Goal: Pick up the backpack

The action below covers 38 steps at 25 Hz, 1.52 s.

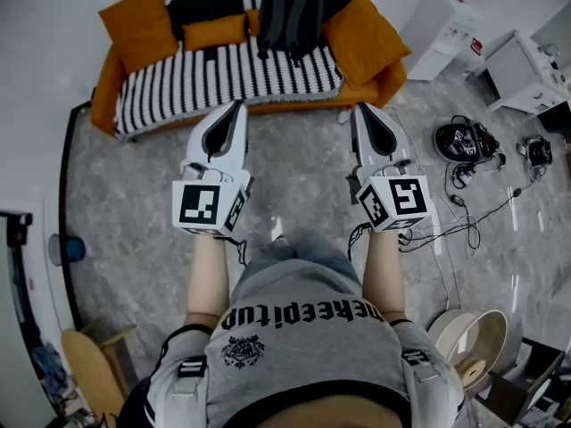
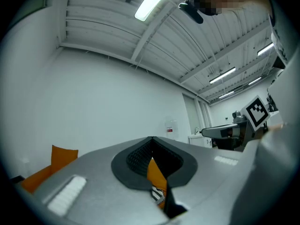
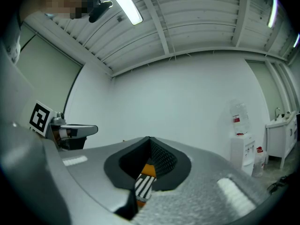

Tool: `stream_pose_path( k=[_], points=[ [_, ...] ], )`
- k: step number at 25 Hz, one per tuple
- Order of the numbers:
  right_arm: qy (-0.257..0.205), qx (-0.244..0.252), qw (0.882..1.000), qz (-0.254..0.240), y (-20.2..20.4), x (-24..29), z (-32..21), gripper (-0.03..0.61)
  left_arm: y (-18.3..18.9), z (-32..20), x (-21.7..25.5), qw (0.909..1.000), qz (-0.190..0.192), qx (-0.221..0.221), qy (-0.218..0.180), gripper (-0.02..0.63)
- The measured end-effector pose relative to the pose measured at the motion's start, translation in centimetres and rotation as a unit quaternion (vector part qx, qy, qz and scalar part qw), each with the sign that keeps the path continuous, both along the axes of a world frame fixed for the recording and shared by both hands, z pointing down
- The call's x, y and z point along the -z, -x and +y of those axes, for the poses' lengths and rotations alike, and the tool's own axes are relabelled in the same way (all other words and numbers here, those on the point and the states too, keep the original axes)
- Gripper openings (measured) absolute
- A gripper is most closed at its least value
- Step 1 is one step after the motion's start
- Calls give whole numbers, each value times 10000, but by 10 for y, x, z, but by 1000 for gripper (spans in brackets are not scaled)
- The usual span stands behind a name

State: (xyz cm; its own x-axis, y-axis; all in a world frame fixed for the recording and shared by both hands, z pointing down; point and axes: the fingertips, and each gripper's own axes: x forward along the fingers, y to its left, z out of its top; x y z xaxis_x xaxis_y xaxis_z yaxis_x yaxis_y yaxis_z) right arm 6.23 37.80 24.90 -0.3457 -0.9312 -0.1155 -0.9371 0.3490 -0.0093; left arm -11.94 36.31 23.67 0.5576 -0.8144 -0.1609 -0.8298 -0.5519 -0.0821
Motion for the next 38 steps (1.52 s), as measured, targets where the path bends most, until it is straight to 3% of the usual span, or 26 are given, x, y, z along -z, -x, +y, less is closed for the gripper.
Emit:
stream_pose_path(
  k=[17, 38],
  points=[
    [66, 110, 9999, -57, -3, -3, -93, 3, 3, -82, -3, 9999, 63, 126, 67, 20],
    [-47, 575, 9983, -87, -54, 16, -247, 3, -61, -220, 18, 9993, 74, 369, -54, 20]
  ],
)
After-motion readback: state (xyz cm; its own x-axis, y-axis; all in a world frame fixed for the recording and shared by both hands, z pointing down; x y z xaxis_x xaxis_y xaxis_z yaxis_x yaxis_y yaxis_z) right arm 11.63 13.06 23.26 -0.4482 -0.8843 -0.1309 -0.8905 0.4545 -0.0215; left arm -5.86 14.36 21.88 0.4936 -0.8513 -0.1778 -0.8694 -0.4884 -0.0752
